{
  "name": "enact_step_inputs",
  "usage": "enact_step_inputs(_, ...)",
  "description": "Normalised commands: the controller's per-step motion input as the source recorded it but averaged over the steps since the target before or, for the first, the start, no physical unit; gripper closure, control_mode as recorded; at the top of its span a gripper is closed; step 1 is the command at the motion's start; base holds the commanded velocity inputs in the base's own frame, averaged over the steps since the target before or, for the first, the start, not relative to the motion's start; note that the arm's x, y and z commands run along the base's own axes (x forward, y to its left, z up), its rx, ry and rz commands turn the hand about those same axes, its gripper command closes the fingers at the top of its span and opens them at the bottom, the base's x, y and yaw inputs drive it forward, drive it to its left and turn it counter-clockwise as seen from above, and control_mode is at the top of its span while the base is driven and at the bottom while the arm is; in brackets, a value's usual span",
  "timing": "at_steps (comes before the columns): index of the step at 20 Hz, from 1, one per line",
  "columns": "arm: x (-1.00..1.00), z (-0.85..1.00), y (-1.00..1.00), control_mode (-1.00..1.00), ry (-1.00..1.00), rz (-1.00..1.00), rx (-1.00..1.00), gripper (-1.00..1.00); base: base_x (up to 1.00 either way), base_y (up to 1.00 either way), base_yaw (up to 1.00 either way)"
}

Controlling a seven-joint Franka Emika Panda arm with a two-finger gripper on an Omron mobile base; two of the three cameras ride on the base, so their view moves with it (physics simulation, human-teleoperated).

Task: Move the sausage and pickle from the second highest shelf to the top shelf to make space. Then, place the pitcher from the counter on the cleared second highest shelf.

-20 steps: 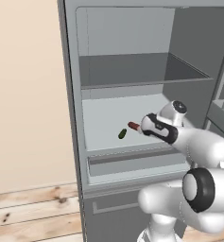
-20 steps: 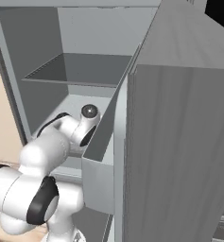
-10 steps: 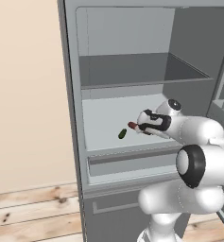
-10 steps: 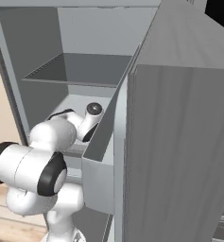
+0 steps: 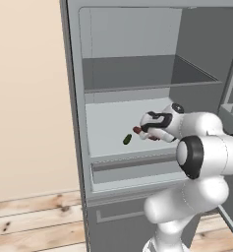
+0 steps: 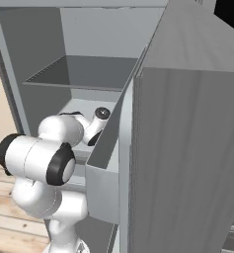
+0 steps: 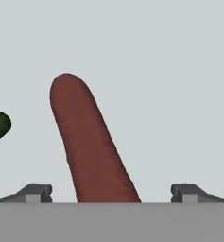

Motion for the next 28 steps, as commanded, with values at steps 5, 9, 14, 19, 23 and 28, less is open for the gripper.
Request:
enact_step_inputs(5,0.17,-0.23,0.0,-1.0,0.03,0.04,0.0,-1.0,0.0,0.0,0.0)
enact_step_inputs(9,0.14,-0.3,0.0,-1.0,0.02,0.04,0.0,1.0,0.0,0.0,0.0)
enact_step_inputs(14,0.01,-0.36,0.08,-1.0,0.0,0.03,-0.01,1.0,0.0,0.0,0.0)
enact_step_inputs(19,0.0,-0.09,0.03,-1.0,-0.01,0.0,0.0,1.0,0.0,0.0,0.0)
enact_step_inputs(23,-0.13,-0.09,0.08,-1.0,0.0,0.01,0.0,1.0,0.0,0.0,0.0)
enact_step_inputs(28,-0.75,0.3,0.13,-1.0,-0.01,0.08,0.0,1.0,0.0,0.0,0.0)
